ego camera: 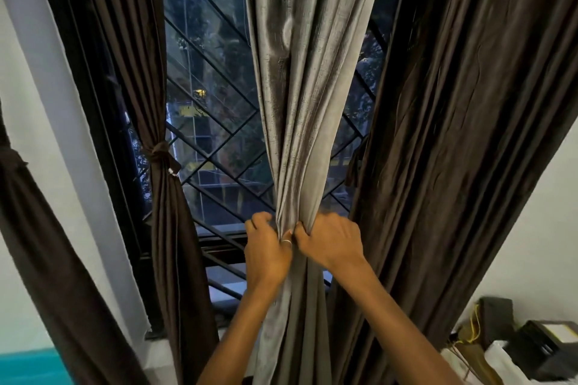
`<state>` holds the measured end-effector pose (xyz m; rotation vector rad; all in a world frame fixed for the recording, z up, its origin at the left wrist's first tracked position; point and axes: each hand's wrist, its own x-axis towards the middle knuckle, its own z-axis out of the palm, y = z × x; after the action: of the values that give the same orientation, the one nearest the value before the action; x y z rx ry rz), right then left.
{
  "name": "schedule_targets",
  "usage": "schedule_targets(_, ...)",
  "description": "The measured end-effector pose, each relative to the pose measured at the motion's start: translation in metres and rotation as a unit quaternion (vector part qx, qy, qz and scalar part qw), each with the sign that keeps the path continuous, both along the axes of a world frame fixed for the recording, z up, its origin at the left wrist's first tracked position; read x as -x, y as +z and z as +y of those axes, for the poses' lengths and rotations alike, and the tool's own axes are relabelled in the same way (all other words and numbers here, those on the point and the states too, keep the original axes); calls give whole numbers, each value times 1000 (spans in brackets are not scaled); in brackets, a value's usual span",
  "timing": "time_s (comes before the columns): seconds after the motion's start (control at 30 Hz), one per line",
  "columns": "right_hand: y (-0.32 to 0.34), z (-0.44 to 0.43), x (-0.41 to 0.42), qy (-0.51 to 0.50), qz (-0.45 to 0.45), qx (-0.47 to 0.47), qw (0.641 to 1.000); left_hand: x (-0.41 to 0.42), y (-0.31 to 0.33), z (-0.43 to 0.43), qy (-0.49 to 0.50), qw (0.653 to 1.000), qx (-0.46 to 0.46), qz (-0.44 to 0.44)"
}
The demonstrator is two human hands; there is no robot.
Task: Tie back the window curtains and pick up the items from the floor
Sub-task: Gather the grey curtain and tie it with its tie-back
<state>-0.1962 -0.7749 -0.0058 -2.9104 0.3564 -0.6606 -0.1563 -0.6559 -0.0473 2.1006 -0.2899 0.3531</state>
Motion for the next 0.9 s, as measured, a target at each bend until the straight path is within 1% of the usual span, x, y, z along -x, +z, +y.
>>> schedule_targets(0.07, -2, 6, 1, -17, -25, 3, 1000, 9, -3, -3, -7, 997, 58, -50)
schedule_targets(0.13, -3, 9, 0, -34, -24, -17, 999, 14, -9, -2, -55, 991, 89, -85)
schedule_targets(0.27, 1, 6, -2, -42, 18, -100, 994, 18, -20, 2, -141, 980, 94, -100)
schedule_targets(0.37, 7, 4, -1, -50, 36, -119, 991, 17, -23, 2, -168, 974, 81, -130)
schedule_targets(0.47, 12, 4, 0, -44, 45, -137, 989, 18, -21, -2, -149, 978, 52, -139)
schedule_targets(0.6, 17, 1, -1, -35, 60, -148, 987, 24, -11, -9, -76, 986, -42, -143)
schedule_targets(0.7, 18, -5, -3, -21, 79, -158, 984, 24, -6, -9, -54, 984, -99, -134)
schedule_targets(0.8, 23, -16, -6, 10, 111, -205, 972, 21, -1, -10, -48, 987, -116, -104)
schedule_targets(0.9, 28, -24, -9, 37, 139, -238, 960, 18, 4, -10, -31, 988, -122, -92)
